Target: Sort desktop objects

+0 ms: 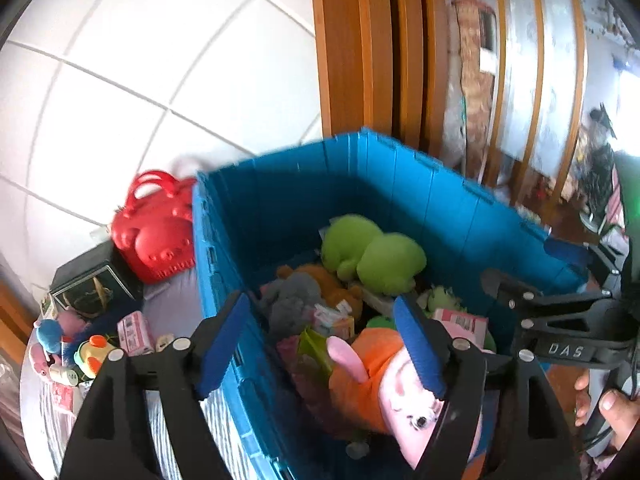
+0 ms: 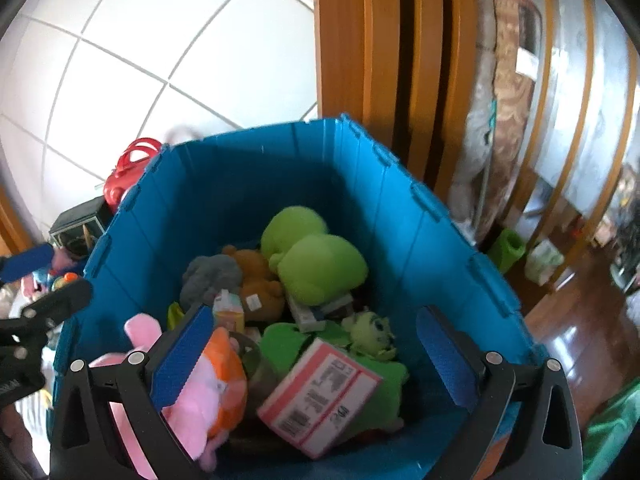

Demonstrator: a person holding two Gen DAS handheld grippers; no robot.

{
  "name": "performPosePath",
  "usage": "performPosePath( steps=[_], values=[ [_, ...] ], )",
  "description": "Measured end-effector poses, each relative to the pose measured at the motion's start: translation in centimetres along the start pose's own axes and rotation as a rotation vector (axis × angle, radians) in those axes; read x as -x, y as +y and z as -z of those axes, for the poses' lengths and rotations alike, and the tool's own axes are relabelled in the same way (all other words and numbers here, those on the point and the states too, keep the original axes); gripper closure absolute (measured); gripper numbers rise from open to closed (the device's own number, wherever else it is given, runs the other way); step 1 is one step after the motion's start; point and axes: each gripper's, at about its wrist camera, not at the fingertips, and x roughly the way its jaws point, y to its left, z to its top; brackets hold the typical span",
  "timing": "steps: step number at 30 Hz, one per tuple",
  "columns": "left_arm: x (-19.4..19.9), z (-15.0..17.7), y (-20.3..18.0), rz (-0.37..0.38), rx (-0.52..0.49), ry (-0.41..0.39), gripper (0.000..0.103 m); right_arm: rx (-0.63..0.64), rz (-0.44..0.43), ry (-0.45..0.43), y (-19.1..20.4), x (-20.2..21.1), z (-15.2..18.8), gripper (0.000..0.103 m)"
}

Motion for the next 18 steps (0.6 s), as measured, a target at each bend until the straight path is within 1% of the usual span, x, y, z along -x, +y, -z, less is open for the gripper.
performPosePath(
  steps=[4, 6, 7, 8, 9, 12, 14, 16, 18],
  values=[
    [1.7, 0.6, -0.2, -0.032, 0.022, -0.061, 0.026, 0.008, -0.006, -0.038, 0.1, 1.9, 0.6, 0.0],
    [2.5, 1.0, -0.2, -0.051, 0.055, -0.105, 0.026, 0.015, -0.004, -0.048, 0.2, 2.6, 1.0, 0.0],
    [2.9, 1.2, 0.0, -0.047, 0.083, -0.136, 0.024, 0.019, -0.004, -0.05, 0.2, 2.7, 1.2, 0.0],
    [2.9, 1.3, 0.1, -0.042, 0.096, -0.14, 0.02, 0.018, -0.006, -0.05, 0.2, 2.8, 1.4, 0.0],
    [2.8, 1.3, 0.3, -0.034, 0.113, -0.13, 0.019, 0.016, -0.011, -0.048, 0.2, 2.8, 1.6, 0.0],
    [1.9, 1.3, 0.2, -0.041, 0.114, -0.082, 0.018, 0.014, -0.018, -0.04, 0.0, 2.7, 2.0, 0.0],
    [1.7, 1.6, -0.1, -0.056, 0.105, -0.078, 0.018, 0.012, -0.02, -0.039, -0.1, 2.7, 2.3, 0.0],
    [1.5, 1.7, -0.3, -0.054, 0.1, -0.076, 0.018, 0.007, -0.026, -0.037, -0.2, 2.6, 2.4, 0.0],
    [1.7, 1.8, -0.5, -0.057, 0.099, -0.089, 0.018, 0.006, -0.029, -0.034, -0.3, 2.6, 2.5, 0.0]
  ],
)
